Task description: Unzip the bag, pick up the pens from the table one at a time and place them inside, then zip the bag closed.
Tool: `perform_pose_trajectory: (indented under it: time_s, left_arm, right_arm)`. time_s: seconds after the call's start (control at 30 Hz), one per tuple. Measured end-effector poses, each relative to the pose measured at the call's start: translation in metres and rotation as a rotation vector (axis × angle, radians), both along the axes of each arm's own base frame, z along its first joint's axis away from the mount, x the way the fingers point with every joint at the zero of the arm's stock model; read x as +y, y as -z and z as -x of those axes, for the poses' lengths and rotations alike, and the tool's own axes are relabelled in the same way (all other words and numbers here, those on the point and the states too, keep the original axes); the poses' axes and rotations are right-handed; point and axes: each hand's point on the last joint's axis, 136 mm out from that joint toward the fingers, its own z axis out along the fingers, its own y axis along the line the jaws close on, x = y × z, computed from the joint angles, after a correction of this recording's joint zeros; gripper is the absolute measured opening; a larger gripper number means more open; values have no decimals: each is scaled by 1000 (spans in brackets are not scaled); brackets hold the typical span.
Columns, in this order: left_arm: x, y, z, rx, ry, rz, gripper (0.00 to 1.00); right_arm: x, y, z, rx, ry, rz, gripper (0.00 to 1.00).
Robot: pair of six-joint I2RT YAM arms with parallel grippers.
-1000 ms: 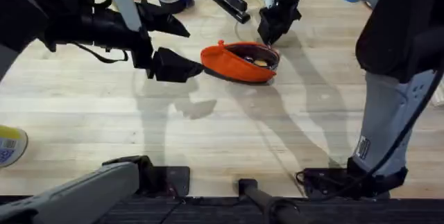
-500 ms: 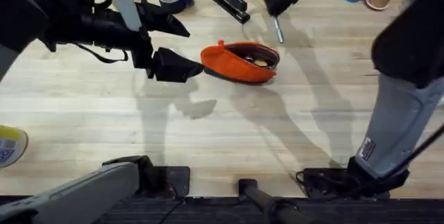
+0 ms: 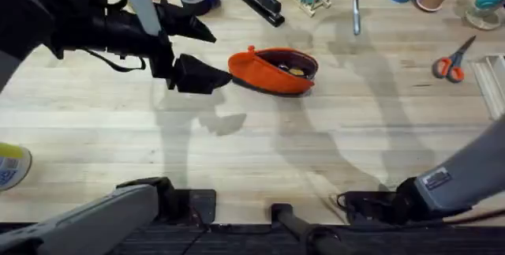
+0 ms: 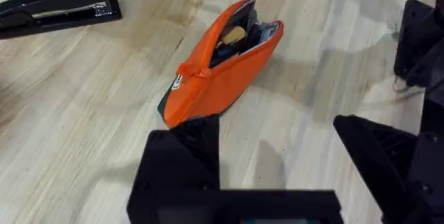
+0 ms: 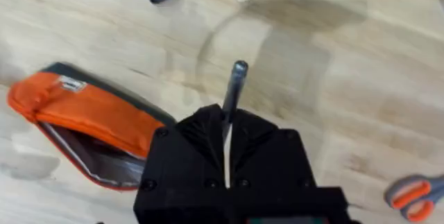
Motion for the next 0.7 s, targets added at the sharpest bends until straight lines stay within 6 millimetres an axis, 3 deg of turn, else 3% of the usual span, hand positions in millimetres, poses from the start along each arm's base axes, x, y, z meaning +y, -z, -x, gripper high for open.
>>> perform_pose_trajectory:
  time_s: [0.17,0.37,0.57,0.7]
  left_arm:
    - [0,0,0,0,0,0,995]
    - [0,0,0,0,0,0,995]
    - [0,0,0,0,0,0,994]
    - [0,0,0,0,0,0,994]
  right_arm:
    - [-10,-5,28,-42,7,-2,35]
    - [3,-20,63,-149,-67,-3,35]
    - [40,-28,100,-236,-236,2,34]
    - [75,-21,124,-256,-404,14,32]
